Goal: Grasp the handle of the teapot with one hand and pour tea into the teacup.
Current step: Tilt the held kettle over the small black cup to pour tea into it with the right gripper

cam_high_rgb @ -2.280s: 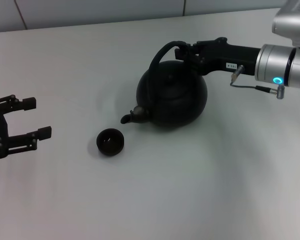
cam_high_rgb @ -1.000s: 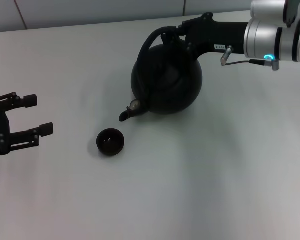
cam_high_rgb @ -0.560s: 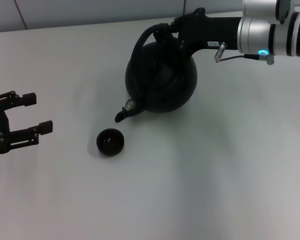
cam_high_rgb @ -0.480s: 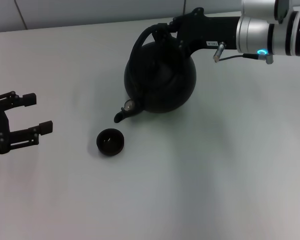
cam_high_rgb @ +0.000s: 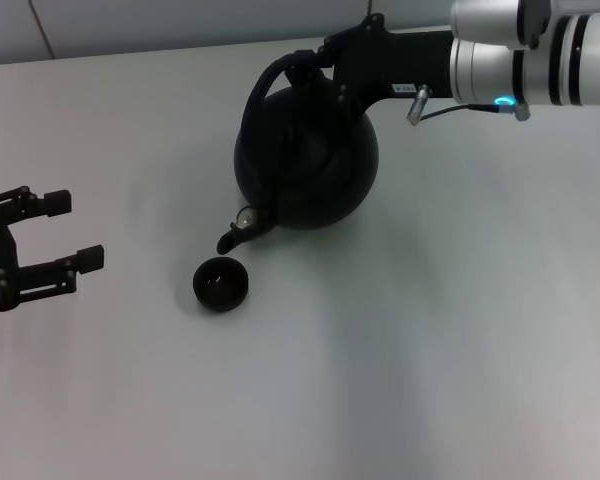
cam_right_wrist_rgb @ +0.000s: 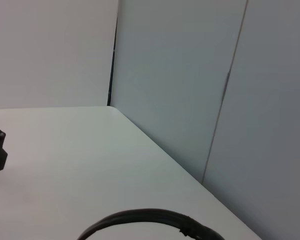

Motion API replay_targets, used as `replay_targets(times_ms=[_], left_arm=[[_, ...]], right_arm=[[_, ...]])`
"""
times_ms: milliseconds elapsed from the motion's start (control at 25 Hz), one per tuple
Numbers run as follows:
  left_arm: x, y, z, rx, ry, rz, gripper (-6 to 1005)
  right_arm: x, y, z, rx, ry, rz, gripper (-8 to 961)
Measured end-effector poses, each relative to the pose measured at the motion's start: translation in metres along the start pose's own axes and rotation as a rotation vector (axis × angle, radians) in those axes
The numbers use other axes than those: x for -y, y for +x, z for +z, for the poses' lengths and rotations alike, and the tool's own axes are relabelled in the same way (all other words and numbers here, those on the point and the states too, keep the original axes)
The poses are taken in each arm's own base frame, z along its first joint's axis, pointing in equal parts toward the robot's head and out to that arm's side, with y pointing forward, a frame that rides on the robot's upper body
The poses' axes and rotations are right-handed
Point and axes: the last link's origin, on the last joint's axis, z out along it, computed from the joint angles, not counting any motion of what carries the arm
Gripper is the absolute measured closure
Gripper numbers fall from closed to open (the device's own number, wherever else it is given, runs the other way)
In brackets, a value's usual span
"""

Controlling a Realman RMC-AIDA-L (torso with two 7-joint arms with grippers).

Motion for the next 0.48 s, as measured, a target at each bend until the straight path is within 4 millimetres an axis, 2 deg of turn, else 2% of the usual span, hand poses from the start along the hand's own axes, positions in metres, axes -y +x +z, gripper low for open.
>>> replay_targets(times_ms=[480], left_arm=[[0.001,0.0,-0.001,0.003,0.002,0.003,215]], right_arm=[[-0.003,-0.011,0.004,0.0,-0.021,-0.061,816]])
